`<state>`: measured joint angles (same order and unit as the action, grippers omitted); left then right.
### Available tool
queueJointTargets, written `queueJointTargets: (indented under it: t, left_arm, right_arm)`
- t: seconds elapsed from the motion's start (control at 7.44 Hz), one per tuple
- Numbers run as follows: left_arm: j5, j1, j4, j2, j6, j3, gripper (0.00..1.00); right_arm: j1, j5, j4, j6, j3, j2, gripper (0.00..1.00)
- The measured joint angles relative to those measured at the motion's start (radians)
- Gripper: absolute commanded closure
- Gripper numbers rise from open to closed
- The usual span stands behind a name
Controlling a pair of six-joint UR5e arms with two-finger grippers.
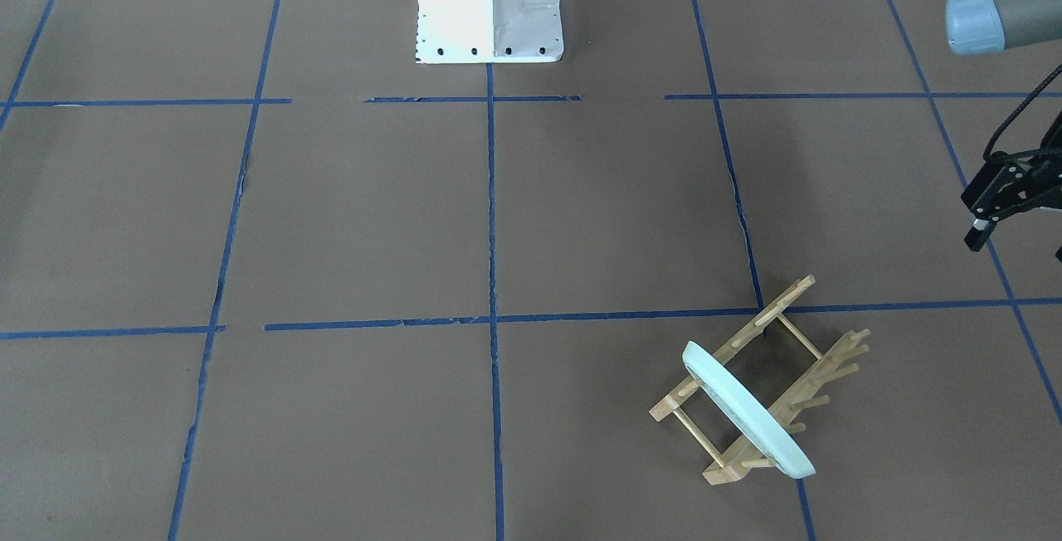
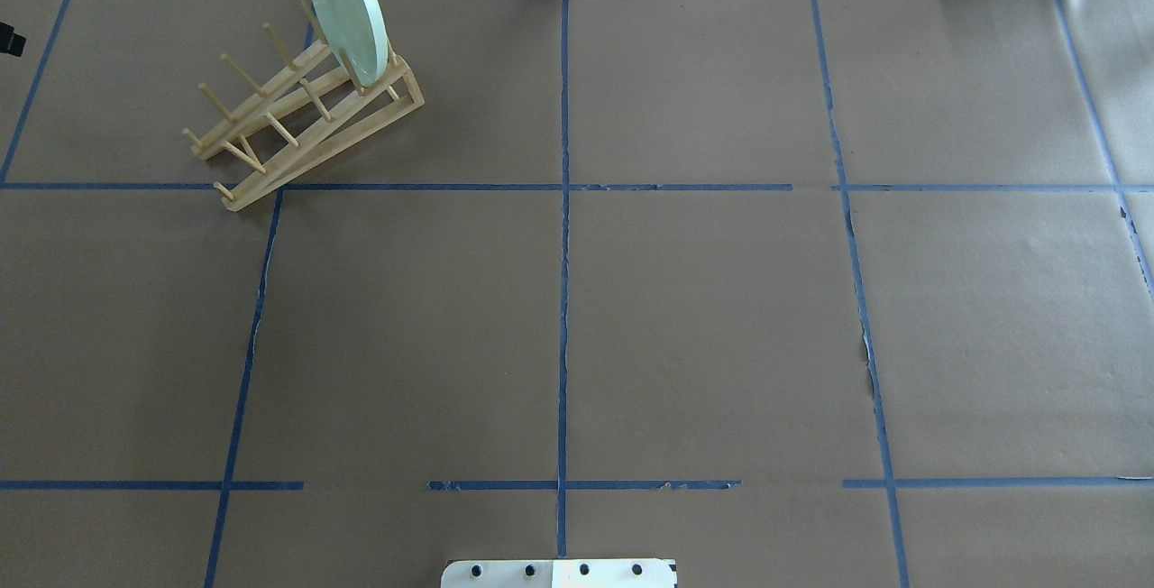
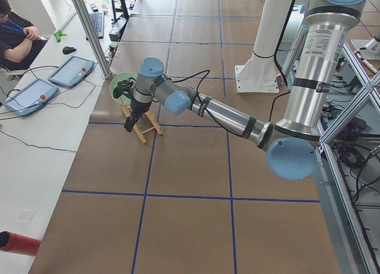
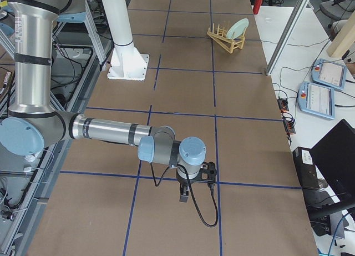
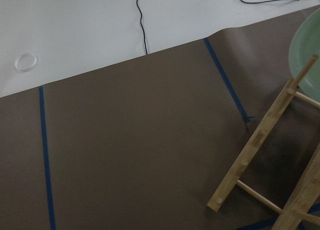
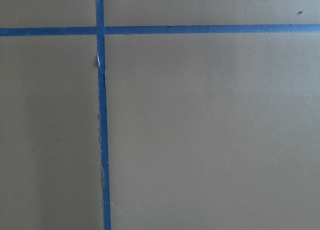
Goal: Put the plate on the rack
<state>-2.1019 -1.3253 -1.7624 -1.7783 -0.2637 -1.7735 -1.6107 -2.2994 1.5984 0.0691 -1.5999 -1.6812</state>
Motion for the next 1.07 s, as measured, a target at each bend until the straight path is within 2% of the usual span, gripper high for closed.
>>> queueJointTargets:
  t: [0.27,0.67,0.81,1.07]
  left_arm:
    - [-0.073,-0.057,0.109,-0.006,0.07,0.069,0.0]
    - [-0.238,-0.171,0.114,0.036,0.22,0.289,0.0]
    - [-0.275,-0.192,0.112,0.07,0.263,0.313,0.0]
    - [-0.289,-0.229,0.12,0.114,0.289,0.322,0.0]
  right_arm:
    - [0.0,0.0,0.0,0.0,0.0,0.0,0.0]
    - [0.0,0.0,0.0,0.0,0.0,0.0,0.0]
    - [0.0,0.0,0.0,0.0,0.0,0.0,0.0]
    - [0.0,0.0,0.0,0.001,0.0,0.0,0.0]
